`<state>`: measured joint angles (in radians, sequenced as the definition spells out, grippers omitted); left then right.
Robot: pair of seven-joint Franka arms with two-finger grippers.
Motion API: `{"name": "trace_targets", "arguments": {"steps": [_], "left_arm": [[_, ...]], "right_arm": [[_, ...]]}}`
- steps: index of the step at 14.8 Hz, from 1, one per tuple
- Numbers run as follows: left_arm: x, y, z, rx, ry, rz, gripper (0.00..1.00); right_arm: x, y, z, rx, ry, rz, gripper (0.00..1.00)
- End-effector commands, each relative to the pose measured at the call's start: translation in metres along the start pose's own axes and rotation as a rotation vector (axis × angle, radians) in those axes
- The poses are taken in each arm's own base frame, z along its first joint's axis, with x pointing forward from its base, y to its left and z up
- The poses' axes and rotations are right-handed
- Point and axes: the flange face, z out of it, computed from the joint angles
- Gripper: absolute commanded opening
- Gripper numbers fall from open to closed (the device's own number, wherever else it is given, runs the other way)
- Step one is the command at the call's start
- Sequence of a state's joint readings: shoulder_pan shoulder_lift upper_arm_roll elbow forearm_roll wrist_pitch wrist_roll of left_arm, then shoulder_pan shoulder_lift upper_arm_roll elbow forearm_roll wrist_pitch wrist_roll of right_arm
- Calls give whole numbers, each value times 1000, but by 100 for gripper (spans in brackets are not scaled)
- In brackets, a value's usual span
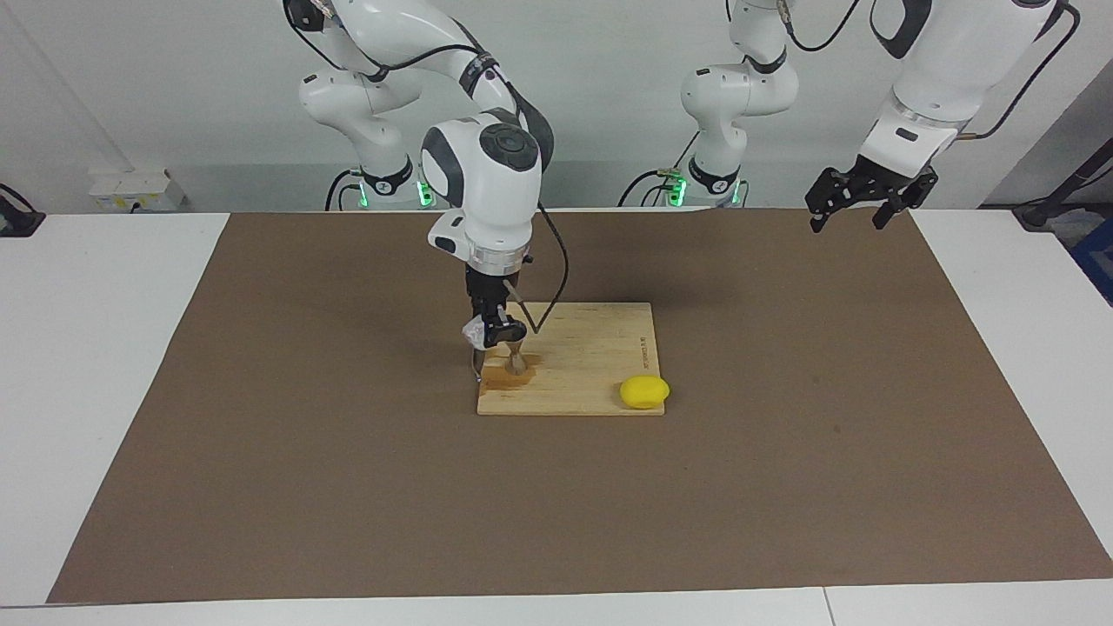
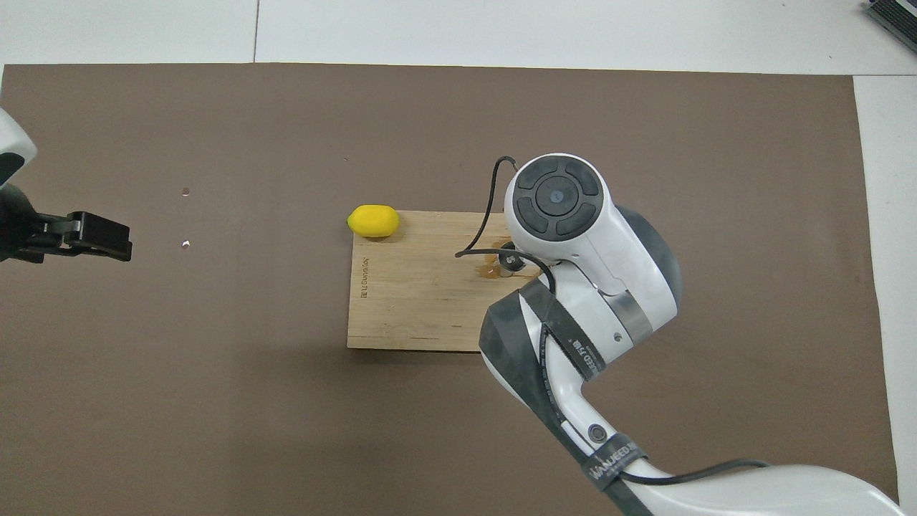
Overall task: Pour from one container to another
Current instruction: 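Tilt the glass cup over the metal cup with the right gripper, then carry the glass cup back to its spot with the right gripper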
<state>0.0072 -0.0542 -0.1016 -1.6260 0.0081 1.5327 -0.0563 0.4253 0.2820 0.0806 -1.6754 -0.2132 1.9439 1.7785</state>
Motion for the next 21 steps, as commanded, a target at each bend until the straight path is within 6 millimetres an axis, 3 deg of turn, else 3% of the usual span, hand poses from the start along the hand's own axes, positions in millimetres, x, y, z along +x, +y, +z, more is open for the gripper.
{"name": "trace_targets", "arguments": {"steps": [1, 4, 13, 18, 21], "left_arm": [[-10, -3, -1, -7, 6, 6, 100], [-10, -3, -1, -7, 6, 5, 100], [-10, -2, -1, -7, 6, 6, 100], [-10, -3, -1, -7, 6, 5, 100], [-10, -3, -1, -8, 6, 6, 100]], "right_arm": [[11, -3, -1, -3, -54, 63, 0], [20, -4, 2, -17, -103, 98, 0], [89, -1, 26, -72, -351, 240, 0], [143, 13, 55, -63, -545, 410, 0], [170, 38, 78, -40, -642, 435, 0]]}}
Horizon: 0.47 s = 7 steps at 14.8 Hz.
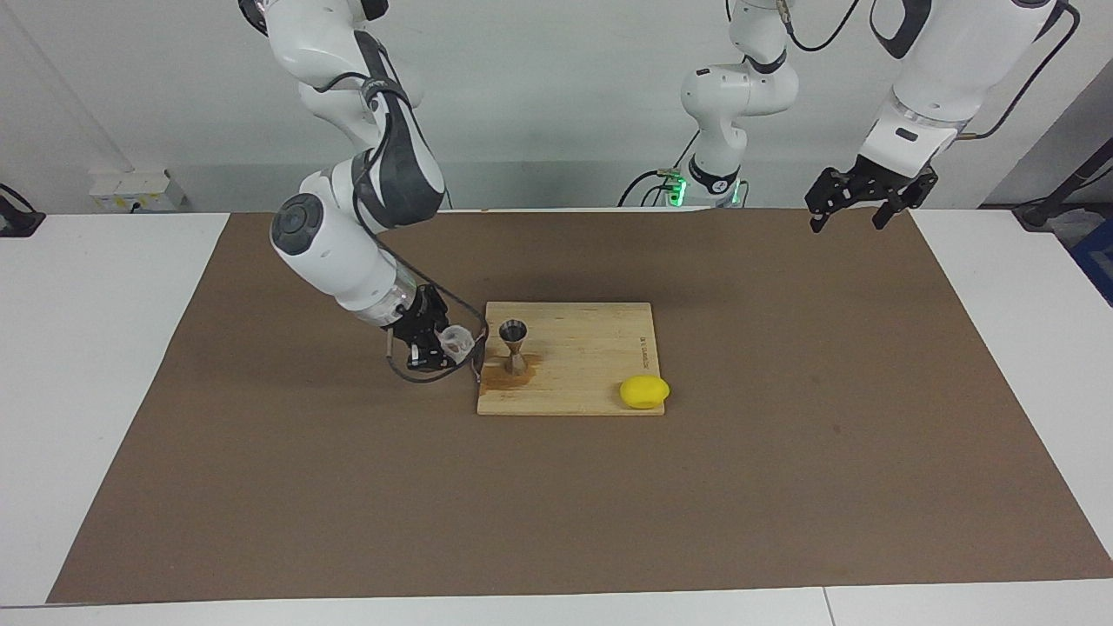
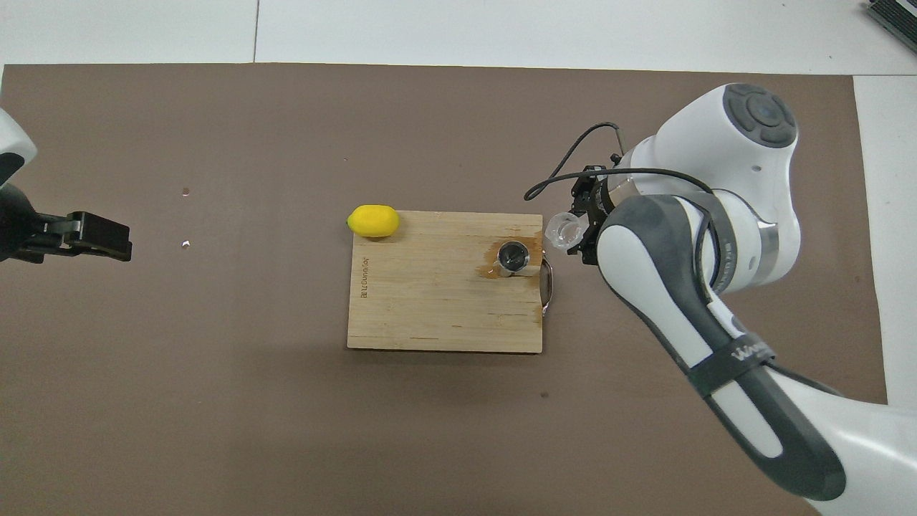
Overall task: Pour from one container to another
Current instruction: 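Carry the glass cup back to its spot with the right gripper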
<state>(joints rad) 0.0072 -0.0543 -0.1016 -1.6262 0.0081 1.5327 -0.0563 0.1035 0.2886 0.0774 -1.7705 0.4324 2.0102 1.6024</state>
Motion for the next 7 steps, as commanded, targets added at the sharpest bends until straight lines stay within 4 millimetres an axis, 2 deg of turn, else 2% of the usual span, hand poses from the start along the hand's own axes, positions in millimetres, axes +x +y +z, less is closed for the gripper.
{"name": "trace_targets", "arguments": {"steps": [1, 7], "left_arm": [[-10, -2, -1, -7, 6, 6, 100], [-10, -3, -1, -7, 6, 5, 100]], "right_arm": [[40, 21, 4, 25, -78, -1, 0], [134, 43, 12, 48, -188, -22, 0]]}}
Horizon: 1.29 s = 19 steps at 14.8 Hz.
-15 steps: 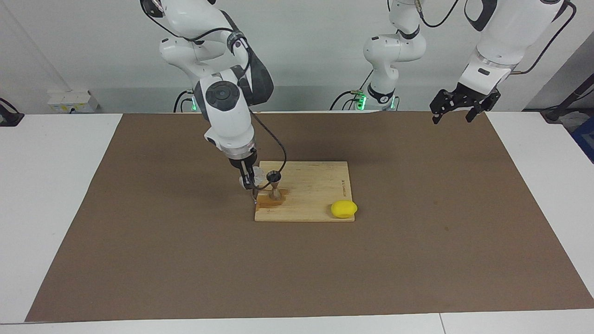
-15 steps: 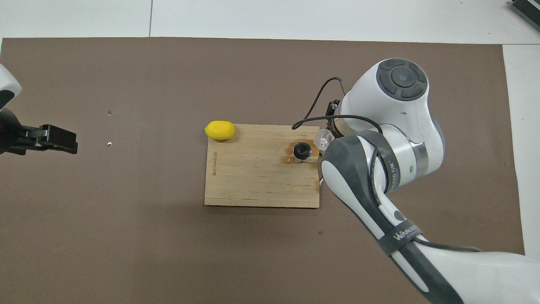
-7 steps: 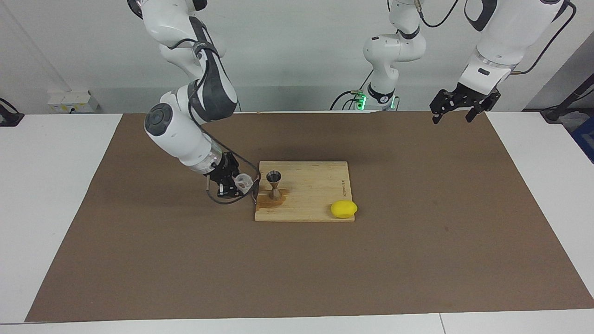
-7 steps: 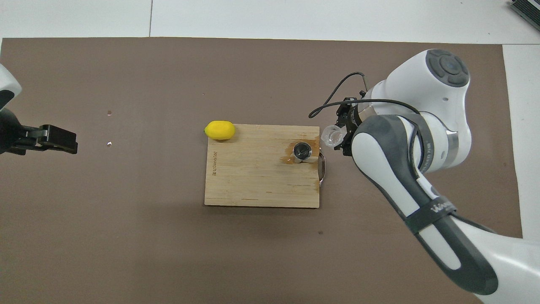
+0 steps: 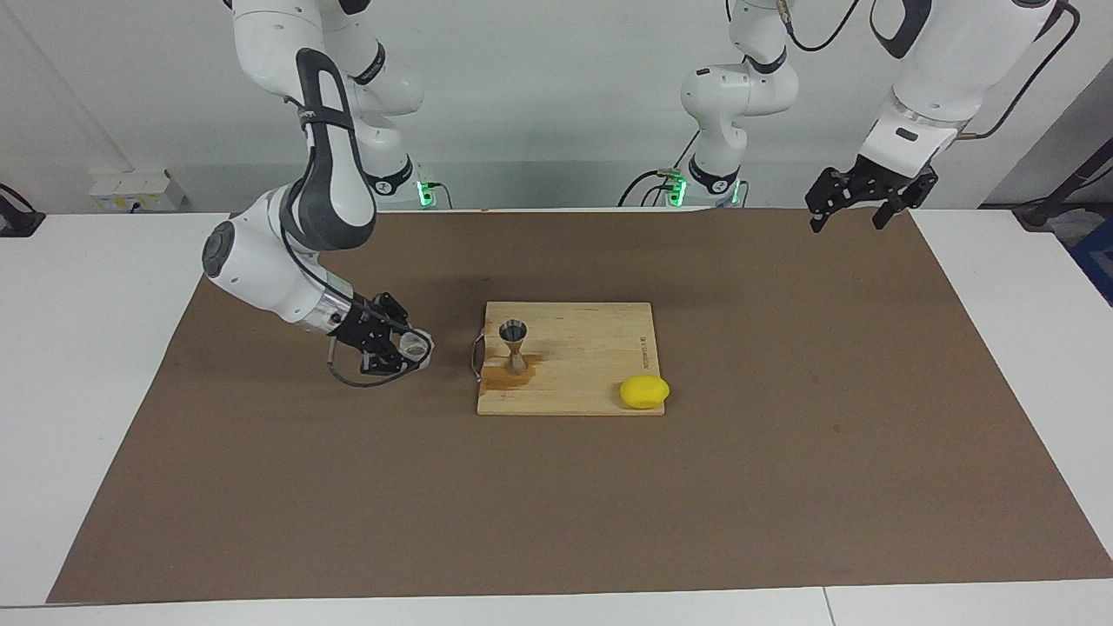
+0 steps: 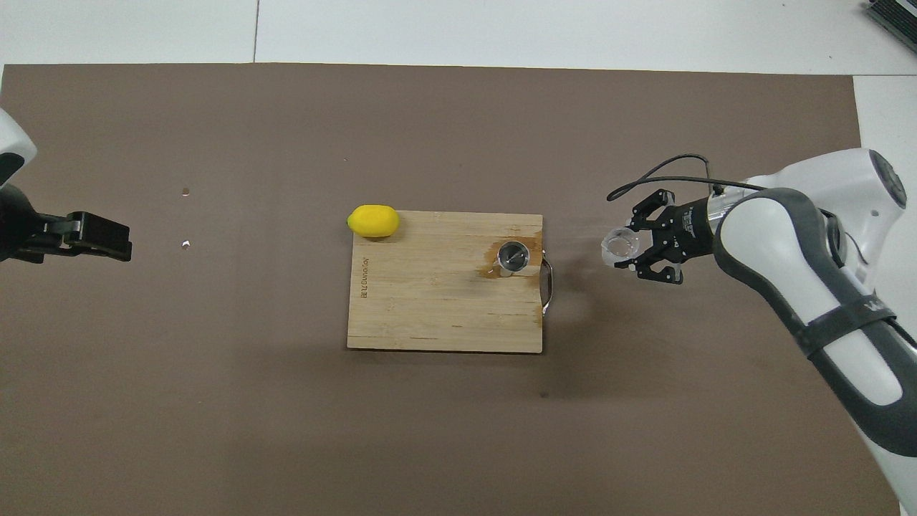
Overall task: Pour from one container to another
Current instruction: 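Carry the glass cup back to its spot with the right gripper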
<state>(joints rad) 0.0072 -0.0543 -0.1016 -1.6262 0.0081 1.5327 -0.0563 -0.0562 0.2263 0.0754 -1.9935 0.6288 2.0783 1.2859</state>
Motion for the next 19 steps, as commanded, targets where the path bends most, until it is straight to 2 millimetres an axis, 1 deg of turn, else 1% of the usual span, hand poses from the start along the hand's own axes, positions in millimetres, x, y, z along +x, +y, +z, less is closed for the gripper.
{"name": "trace_targets", "arguments": {"steps": [1, 5, 8, 10, 11, 12, 15, 16, 18, 19], "left_arm": [[-10, -3, -1, -8, 6, 5, 100], [-10, -3, -1, -8, 6, 5, 100], [-10, -3, -1, -8, 6, 5, 100], [-10, -3, -1, -8, 6, 6, 100], [-10, -3, -1, -9, 6, 5, 100], [-10, -3, -1, -7, 6, 6, 100], [-10, -3, -1, -9, 6, 5, 100], [-10, -2, -1, -7, 6, 8, 100], [-10, -2, -1, -8, 6, 8, 100], [-10, -2, -1, -7, 6, 8, 100]], "right_arm": [[35, 23, -5, 28, -50, -20, 0], [91, 46, -12, 47, -90, -66, 0], [120, 53, -12, 47, -107, -103, 0], [147, 57, -9, 44, -126, -133, 0], [158, 60, -9, 45, -133, -141, 0], [164, 61, -10, 48, -135, -142, 0], [168, 61, -10, 51, -135, -138, 0], [173, 62, -13, 57, -133, -121, 14], [175, 62, -15, 65, -128, -115, 77], [176, 62, -16, 68, -124, -111, 94]]}}
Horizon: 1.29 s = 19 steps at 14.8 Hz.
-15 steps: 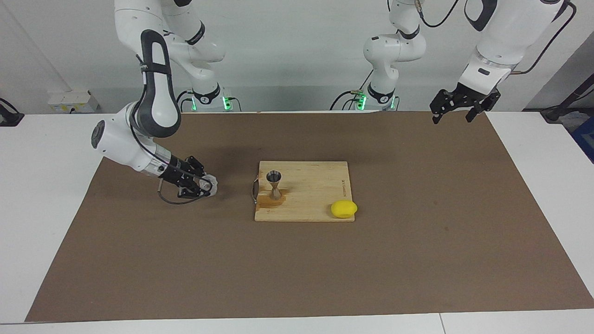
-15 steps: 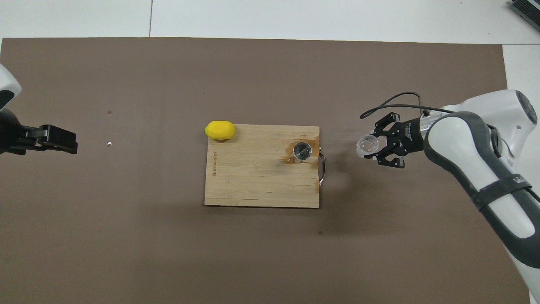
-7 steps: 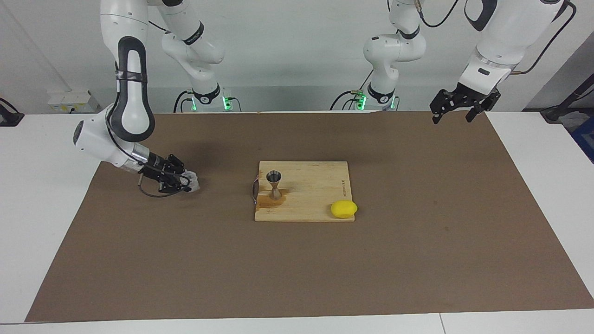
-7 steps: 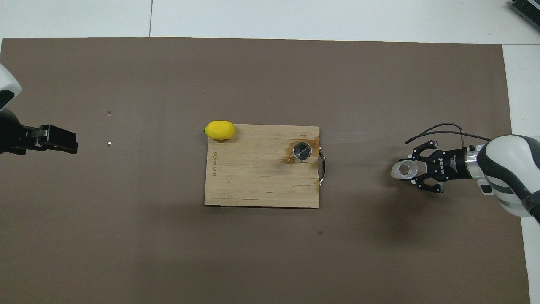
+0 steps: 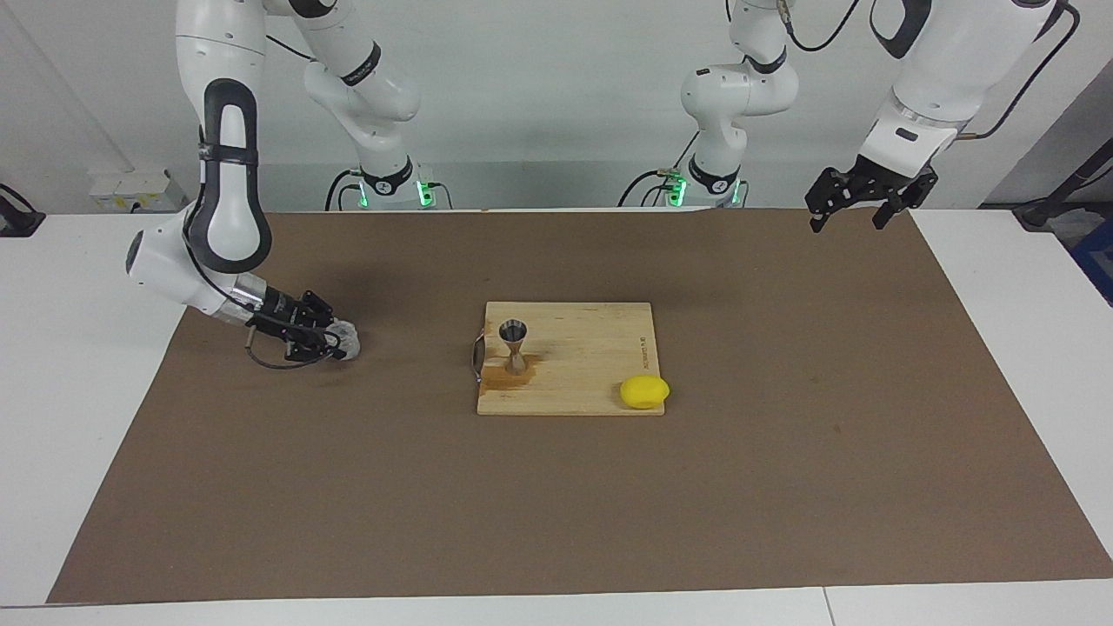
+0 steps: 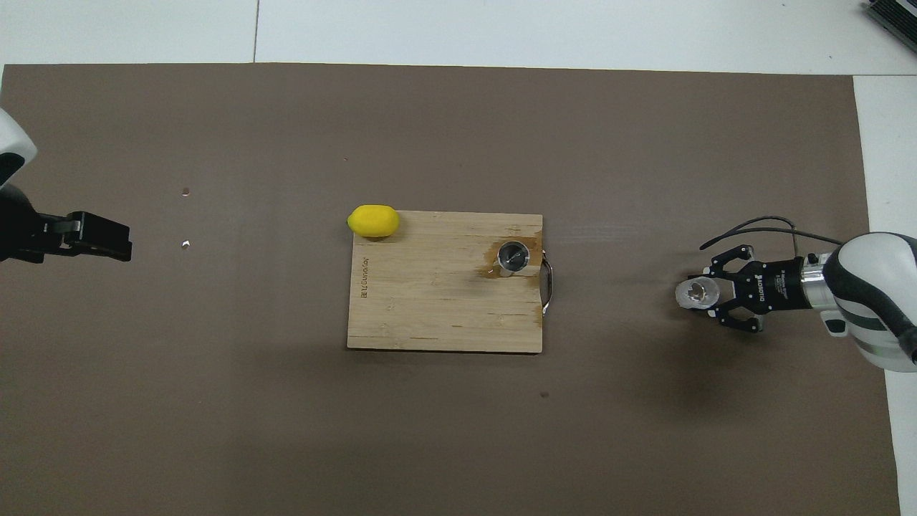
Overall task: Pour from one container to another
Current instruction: 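Carry the glass cup back to its spot with the right gripper, then set the glass cup on the table and open the right gripper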
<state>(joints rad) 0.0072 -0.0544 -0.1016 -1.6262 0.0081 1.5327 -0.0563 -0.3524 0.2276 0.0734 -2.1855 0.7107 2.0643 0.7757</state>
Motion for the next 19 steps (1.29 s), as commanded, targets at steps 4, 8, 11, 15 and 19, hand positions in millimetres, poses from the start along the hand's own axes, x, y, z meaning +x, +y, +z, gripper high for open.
{"name": "trace_targets", "arguments": {"steps": [4, 8, 11, 15, 19], "left_arm": [[-10, -3, -1, -7, 6, 5, 100], [-10, -3, -1, -9, 6, 5, 100], [-10, -3, -1, -8, 6, 6, 100], [-10, -2, -1, -8, 6, 8, 100], [-10, -3, -1, -7, 6, 6, 100]], "right_arm": [[5, 4, -27, 62, 12, -8, 99], [-13, 1, -50, -13, 148, -137, 99], [-41, -2, -58, -72, 227, -242, 99], [-99, -1, -47, -202, 251, -374, 99], [-152, 1, -22, -341, 317, -531, 99]]}}
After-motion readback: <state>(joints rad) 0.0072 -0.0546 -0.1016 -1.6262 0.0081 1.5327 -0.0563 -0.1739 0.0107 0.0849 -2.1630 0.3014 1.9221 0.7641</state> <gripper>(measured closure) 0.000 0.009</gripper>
